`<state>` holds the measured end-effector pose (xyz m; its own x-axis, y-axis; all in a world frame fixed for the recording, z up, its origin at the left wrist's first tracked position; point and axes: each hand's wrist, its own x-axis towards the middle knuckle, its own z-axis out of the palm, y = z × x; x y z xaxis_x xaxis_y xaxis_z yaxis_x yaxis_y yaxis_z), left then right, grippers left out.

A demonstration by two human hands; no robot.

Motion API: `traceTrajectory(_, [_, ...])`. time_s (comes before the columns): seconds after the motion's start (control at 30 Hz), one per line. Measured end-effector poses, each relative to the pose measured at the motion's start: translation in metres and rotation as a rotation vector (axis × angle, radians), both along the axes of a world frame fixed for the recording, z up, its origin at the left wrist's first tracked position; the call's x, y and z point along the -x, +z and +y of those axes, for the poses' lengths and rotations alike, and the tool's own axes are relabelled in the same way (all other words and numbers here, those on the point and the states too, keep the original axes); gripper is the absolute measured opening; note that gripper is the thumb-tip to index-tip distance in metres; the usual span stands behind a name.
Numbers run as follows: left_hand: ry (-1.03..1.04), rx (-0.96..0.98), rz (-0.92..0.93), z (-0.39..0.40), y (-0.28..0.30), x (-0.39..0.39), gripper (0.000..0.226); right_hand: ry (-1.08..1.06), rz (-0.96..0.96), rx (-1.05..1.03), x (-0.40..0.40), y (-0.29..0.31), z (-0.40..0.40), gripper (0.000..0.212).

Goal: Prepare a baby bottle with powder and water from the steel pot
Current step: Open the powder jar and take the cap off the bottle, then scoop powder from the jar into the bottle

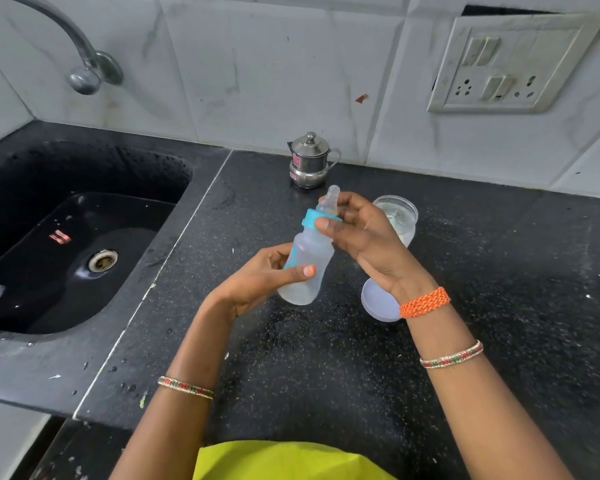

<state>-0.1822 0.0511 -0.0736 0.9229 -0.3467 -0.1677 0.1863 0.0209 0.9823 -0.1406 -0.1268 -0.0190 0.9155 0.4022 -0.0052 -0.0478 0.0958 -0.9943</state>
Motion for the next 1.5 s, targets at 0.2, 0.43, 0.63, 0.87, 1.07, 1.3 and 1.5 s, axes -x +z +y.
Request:
traceTrajectory(0.2, [0.27, -0.098, -0.104, 0.015, -0.021, 0.002, 0.048, -0.283, -0.028, 0.133, -0.008, -0.028, 0.001, 0.025])
traceTrajectory(0.43, [0.451, -0.149, -0.157, 0.012, -0.038, -0.01, 0.059, -0.338, -0.225, 0.666, 0.0, -0.083, 0.007, 0.037])
traceTrajectory(0.63, [0.456, -0.162, -0.137, 0.011, -0.04, -0.012, 0.057, -0.187, -0.326, 0.854, 0.006, -0.094, 0.007, 0.037])
traceTrajectory(0.87, [0.498, -0.504, -0.241, 0.005, -0.034, -0.009, 0.096, -0.275, -0.445, 0.87, 0.011, -0.078, 0.007, 0.034])
traceTrajectory(1.07, [0.586, -0.589, -0.709, -0.032, 0.019, -0.011, 0.072, -0.573, -0.686, 0.832, -0.024, -0.016, -0.041, 0.008])
traceTrajectory(1.3, [0.387, -0.358, -0.619, -0.086, 0.015, -0.059, 0.047, -0.284, -0.393, 1.254, -0.079, 0.004, -0.08, 0.013])
traceTrajectory(1.5, [0.298, -0.472, -0.425, -0.101, 0.0, -0.09, 0.058, -0.282, -0.471, 1.354, -0.082, 0.004, -0.071, 0.017])
